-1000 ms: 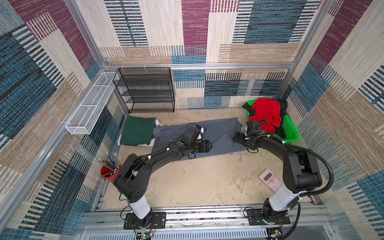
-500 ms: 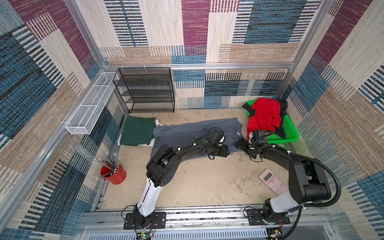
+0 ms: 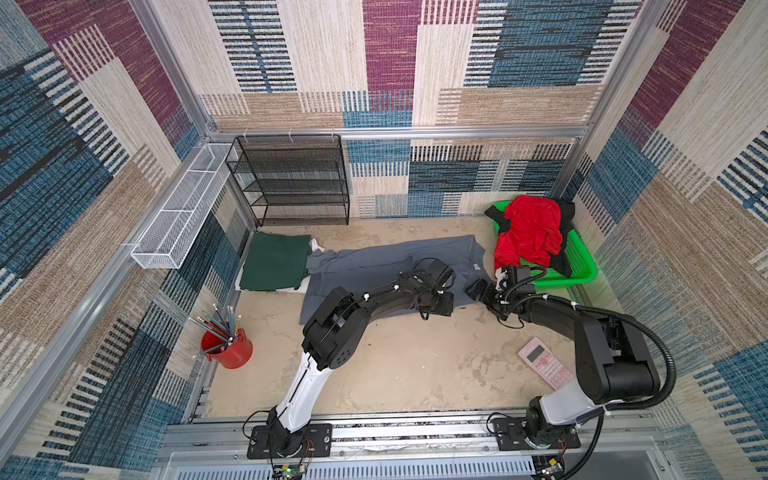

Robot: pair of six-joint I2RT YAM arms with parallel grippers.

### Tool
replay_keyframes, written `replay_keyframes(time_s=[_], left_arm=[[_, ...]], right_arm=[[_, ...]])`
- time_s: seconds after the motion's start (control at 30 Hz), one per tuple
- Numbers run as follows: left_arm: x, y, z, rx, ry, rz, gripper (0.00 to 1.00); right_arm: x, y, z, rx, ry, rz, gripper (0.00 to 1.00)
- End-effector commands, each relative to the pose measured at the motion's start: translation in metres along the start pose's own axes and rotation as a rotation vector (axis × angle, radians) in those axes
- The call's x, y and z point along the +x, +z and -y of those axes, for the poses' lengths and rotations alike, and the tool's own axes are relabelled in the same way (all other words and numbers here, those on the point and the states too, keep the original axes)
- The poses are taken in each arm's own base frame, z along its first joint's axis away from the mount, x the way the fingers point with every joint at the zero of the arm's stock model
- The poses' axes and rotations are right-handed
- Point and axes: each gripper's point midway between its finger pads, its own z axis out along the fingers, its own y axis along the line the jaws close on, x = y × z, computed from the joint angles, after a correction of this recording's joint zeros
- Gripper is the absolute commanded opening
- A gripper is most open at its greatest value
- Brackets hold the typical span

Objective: Fold and stack the t-shirts

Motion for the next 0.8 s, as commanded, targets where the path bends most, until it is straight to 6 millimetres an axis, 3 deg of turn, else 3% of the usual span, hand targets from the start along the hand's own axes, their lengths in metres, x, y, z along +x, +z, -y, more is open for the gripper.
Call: replay_keyframes(time_s=[0.0, 0.3, 0.53, 0.77], left_arm=[[-0.004, -0.002, -0.003, -0.029, 0.014, 0.007, 0.54], [-0.011, 0.01, 0.008, 0.016, -0.002, -0.004, 0.48], [-0.011, 0.023, 0.002, -0.03, 0.002, -0.04, 0.4], [-0.01, 0.023, -0.005, -0.073, 0.008, -0.06, 0.32]], right_arm=[[0.002, 0.004, 0.002, -0.005, 0.014, -0.004, 0.99], [0.017, 0.009, 0.01, -0.017, 0.052, -0.031, 0.99], [0.021, 0.01, 0.014, -0.019, 0.071, -0.035, 0.99], [0.023, 0.009, 0.021, 0.0, 0.088, -0.016, 0.99]])
